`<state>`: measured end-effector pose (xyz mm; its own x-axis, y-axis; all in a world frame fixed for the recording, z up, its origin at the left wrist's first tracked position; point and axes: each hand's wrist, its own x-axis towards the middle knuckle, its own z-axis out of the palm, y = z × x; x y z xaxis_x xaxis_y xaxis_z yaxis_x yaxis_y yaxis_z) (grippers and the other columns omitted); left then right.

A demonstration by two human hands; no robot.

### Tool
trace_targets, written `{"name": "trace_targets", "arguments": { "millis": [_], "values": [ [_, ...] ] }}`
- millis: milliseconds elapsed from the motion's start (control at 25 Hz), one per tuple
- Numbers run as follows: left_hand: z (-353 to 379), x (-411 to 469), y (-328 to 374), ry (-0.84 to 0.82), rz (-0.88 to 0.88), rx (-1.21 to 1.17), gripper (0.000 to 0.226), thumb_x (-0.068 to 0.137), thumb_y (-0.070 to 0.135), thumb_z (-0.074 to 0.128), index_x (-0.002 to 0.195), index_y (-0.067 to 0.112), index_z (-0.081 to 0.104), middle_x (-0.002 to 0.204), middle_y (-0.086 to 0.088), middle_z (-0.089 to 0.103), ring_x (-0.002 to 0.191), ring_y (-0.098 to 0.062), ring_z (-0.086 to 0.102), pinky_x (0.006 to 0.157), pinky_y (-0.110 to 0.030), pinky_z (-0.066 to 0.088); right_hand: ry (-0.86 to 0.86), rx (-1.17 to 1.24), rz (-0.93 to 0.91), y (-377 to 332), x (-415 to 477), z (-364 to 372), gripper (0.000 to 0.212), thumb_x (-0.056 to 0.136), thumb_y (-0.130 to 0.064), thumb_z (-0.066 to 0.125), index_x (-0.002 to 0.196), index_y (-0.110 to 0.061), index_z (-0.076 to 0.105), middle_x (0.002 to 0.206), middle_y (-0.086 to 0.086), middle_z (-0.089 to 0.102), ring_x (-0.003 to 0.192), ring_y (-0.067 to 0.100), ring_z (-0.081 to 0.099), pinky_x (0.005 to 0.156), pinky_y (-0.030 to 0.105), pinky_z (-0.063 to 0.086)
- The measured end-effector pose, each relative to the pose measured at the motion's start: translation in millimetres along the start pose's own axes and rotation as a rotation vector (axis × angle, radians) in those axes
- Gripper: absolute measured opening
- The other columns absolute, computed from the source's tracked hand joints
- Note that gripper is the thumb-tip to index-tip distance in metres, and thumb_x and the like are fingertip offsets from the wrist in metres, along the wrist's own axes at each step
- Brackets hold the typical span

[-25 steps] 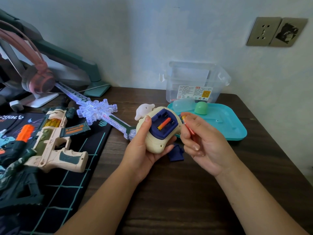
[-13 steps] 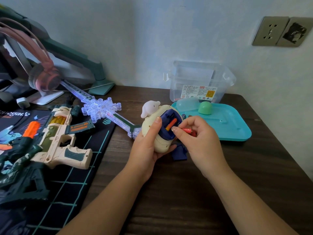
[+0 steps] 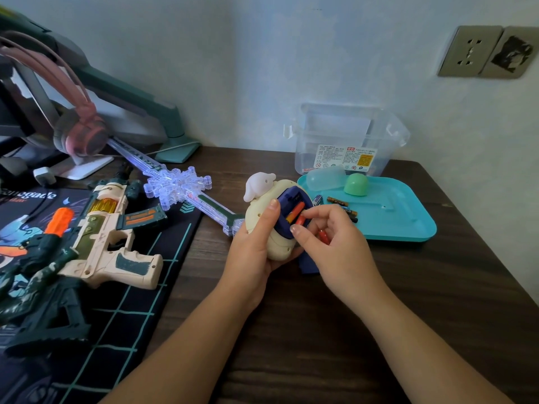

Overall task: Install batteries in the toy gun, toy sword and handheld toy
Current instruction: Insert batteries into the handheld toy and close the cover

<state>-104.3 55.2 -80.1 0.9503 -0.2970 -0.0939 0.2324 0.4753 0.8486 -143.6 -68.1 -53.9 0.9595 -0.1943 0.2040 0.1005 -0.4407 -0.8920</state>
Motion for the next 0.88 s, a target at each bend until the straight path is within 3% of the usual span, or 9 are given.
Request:
{"name": "trace_targets", "arguments": {
  "millis": [120, 240, 360, 560, 640, 760, 880],
  "values": [
    [-0.2, 0.6, 0.7, 0.006, -0.019, -0.004, 0.05, 0.084, 0.046, 0.062, 0.128, 0.023, 0.062, 0.119, -0.008, 0.072, 0.11, -0.027, 0.069, 0.09, -0.045, 0.057, 0.005, 0.309, 0.27, 1.5, 4.4, 2.3, 0.036, 0.08, -0.029, 0.075, 0.106, -0.03, 0.05, 0.079, -0.002, 0.058, 0.052, 0.004, 0.05, 0.042, 0.015, 0.038],
    [0.5, -0.1, 0.7, 0.011, -0.019, 0.019, 0.05, 0.083, 0.048, 0.061, 0.127, 0.024, 0.063, 0.117, -0.007, 0.073, 0.107, -0.023, 0.07, 0.083, -0.038, 0.059, -0.095, 0.695, 0.494, 3.5, 8.4, 0.5, 0.048, 0.079, -0.018, 0.075, 0.12, -0.013, 0.051, 0.088, 0.007, 0.057, 0.05, 0.006, 0.035, 0.036, 0.018, 0.027],
    [0.8, -1.0, 1.8, 0.01, -0.024, 0.026, 0.048, 0.085, 0.047, 0.06, 0.126, 0.023, 0.064, 0.117, -0.007, 0.073, 0.107, -0.023, 0.07, 0.083, -0.037, 0.059, -0.154, 0.735, 0.51, 2.8, 10.2, -1.8, 0.049, 0.08, -0.015, 0.073, 0.123, -0.004, 0.052, 0.091, 0.01, 0.056, 0.049, 0.007, 0.033, 0.036, 0.017, 0.025],
    [1.0, -0.2, 3.6, -0.006, -0.03, 0.021, 0.05, 0.085, 0.047, 0.058, 0.129, 0.023, 0.062, 0.12, -0.007, 0.072, 0.11, -0.024, 0.069, 0.086, -0.04, 0.059, -0.033, 0.641, 0.453, -2.1, 8.9, 5.9, 0.039, 0.083, -0.019, 0.071, 0.112, -0.004, 0.051, 0.075, 0.005, 0.053, 0.046, 0.006, 0.032, 0.038, 0.019, 0.025],
    [2.8, -1.7, 3.2, -0.002, -0.026, 0.005, 0.052, 0.084, 0.048, 0.058, 0.129, 0.022, 0.062, 0.119, -0.007, 0.072, 0.108, -0.024, 0.07, 0.085, -0.04, 0.06, -0.067, 0.647, 0.447, -2.8, 9.1, 2.2, 0.032, 0.085, -0.022, 0.069, 0.105, -0.006, 0.051, 0.068, 0.001, 0.05, 0.047, 0.006, 0.032, 0.04, 0.02, 0.025],
    [2.9, -2.7, 6.2, 0.018, -0.041, -0.043, 0.057, 0.08, 0.051, 0.058, 0.127, 0.019, 0.063, 0.117, -0.01, 0.073, 0.105, -0.028, 0.071, 0.08, -0.038, 0.06, -0.155, 0.967, 0.543, -2.2, 15.0, -16.1, 0.013, 0.092, -0.018, 0.053, 0.101, -0.008, 0.054, 0.071, 0.003, 0.049, 0.057, 0.01, 0.04, 0.05, 0.022, 0.031],
    [-1.9, -1.1, 12.4, 0.021, -0.049, -0.118, 0.061, 0.078, 0.054, 0.058, 0.129, 0.02, 0.061, 0.12, -0.013, 0.071, 0.108, -0.035, 0.069, 0.073, -0.034, 0.061, -0.186, 1.254, 0.56, -0.2, 19.2, -34.3, 0.033, 0.084, 0.002, 0.04, 0.11, -0.005, 0.058, 0.085, 0.012, 0.063, 0.071, 0.017, 0.058, 0.062, 0.026, 0.049]
  ]
}}
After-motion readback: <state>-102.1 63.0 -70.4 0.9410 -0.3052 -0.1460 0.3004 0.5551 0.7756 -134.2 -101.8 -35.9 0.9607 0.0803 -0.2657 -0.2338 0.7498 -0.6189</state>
